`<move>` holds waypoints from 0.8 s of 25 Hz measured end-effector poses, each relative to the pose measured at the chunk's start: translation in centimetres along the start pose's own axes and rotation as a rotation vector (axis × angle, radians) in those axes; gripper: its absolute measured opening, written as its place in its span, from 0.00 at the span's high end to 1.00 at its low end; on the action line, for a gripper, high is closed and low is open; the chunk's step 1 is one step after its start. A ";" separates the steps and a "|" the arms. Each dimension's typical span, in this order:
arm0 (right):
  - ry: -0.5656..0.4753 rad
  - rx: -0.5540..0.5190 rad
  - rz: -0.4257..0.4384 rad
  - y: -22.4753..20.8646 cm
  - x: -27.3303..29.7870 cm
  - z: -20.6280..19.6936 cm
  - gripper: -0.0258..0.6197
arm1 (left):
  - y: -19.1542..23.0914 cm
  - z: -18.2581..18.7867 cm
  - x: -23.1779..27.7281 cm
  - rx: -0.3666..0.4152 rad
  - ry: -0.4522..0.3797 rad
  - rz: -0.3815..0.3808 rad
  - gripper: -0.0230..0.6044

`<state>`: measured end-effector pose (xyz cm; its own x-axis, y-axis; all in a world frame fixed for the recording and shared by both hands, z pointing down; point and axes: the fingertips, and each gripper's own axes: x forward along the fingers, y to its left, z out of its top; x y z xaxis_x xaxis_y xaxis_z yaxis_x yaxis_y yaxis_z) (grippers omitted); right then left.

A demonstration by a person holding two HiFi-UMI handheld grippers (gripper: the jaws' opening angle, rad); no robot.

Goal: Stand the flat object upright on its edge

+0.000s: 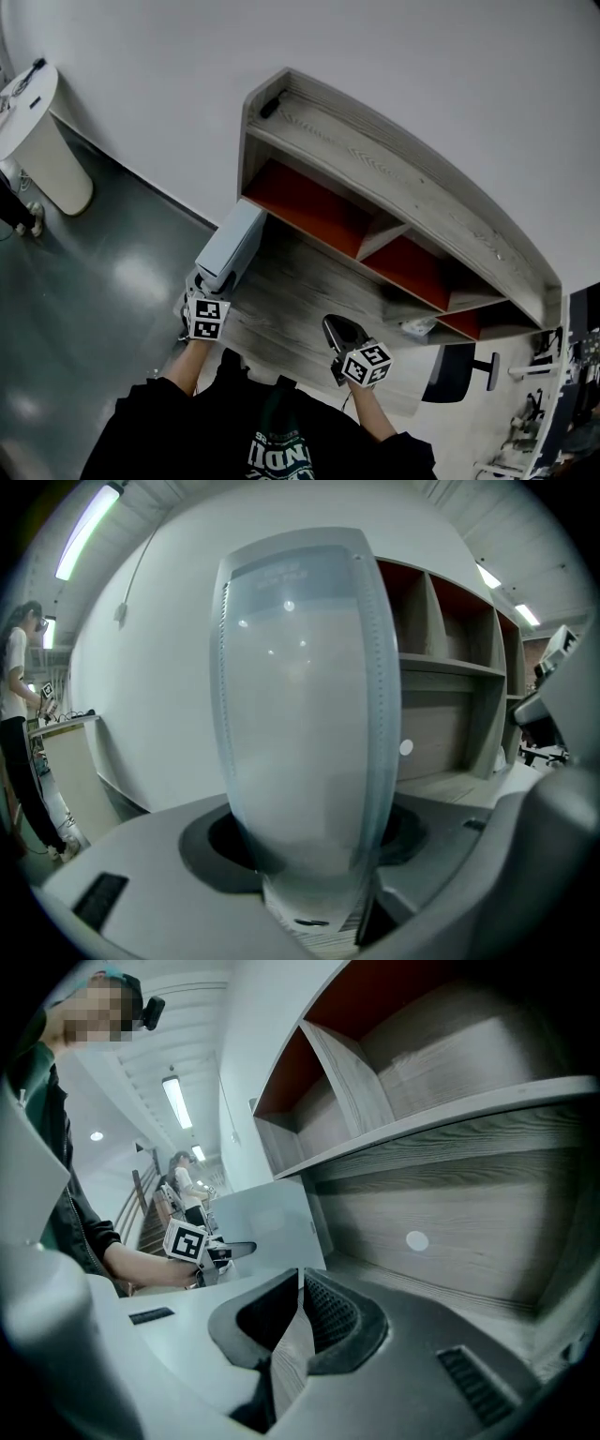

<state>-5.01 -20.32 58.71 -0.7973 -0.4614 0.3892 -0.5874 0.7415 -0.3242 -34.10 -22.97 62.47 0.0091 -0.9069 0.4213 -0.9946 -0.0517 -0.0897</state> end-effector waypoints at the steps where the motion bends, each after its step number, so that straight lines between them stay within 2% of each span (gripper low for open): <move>1: 0.001 0.003 -0.007 -0.1 -0.1 -0.1 0.89 | 0.0 0.0 0.2 0.006 -0.001 0.003 0.51; 11: -0.014 0.020 -0.061 -1.0 -1.2 -0.2 0.89 | -0.3 0.4 2.8 -0.005 -0.032 0.026 0.50; 20: -0.025 0.048 -0.103 -2.1 -2.1 -0.2 0.89 | -0.6 1.1 4.6 -0.017 -0.025 0.031 0.49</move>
<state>-2.04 -20.80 58.73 -0.7353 -0.5463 0.4011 -0.6718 0.6659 -0.3245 -33.39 -27.60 63.45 -0.0197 -0.9180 0.3960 -0.9961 -0.0162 -0.0871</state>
